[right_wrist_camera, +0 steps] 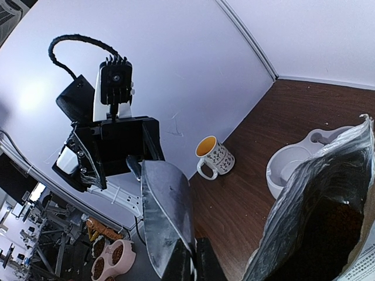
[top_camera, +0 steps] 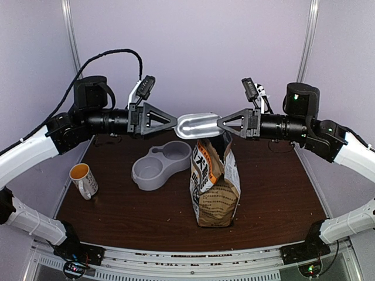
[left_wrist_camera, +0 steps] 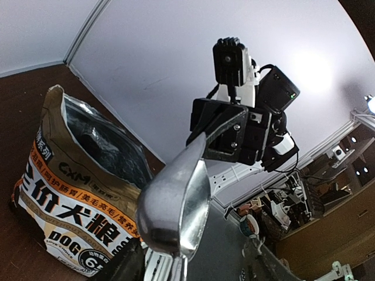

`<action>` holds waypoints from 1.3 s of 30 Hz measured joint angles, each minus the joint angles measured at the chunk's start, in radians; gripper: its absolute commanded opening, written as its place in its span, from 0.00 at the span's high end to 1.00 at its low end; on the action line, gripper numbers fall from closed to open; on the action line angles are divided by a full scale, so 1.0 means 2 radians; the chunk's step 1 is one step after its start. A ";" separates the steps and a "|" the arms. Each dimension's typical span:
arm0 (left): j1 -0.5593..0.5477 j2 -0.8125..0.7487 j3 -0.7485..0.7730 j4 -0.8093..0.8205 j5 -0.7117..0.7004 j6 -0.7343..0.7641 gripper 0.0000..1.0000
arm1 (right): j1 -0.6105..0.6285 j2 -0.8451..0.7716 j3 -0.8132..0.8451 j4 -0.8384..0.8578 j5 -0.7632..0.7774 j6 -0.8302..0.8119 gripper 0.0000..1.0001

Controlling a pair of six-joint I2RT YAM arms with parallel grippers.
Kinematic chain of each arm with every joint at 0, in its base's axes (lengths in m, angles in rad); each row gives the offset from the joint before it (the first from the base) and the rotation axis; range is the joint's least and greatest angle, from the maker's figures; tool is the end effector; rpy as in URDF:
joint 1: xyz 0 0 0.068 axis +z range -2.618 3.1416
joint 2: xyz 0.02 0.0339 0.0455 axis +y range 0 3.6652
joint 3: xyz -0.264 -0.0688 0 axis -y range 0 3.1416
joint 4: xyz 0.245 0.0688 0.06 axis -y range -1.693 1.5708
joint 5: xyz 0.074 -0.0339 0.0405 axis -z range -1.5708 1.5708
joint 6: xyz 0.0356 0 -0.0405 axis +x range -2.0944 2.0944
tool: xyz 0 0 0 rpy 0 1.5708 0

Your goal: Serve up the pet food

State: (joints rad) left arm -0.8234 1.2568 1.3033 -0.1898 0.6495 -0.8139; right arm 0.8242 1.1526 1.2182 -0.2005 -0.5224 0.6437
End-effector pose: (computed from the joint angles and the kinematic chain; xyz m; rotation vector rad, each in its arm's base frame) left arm 0.1757 -0.2213 0.4213 0.5787 1.9501 -1.6842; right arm 0.1617 0.2009 0.4166 -0.6106 1.8448 1.4827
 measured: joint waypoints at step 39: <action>0.001 0.007 -0.003 -0.001 0.008 0.002 0.90 | -0.010 0.002 0.000 -0.011 -0.002 0.018 1.00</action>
State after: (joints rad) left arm -0.8207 1.2713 1.2980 -0.1917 0.6662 -0.8089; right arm 0.8040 1.1568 1.2182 -0.2218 -0.5262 0.6804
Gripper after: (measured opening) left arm 0.116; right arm 0.029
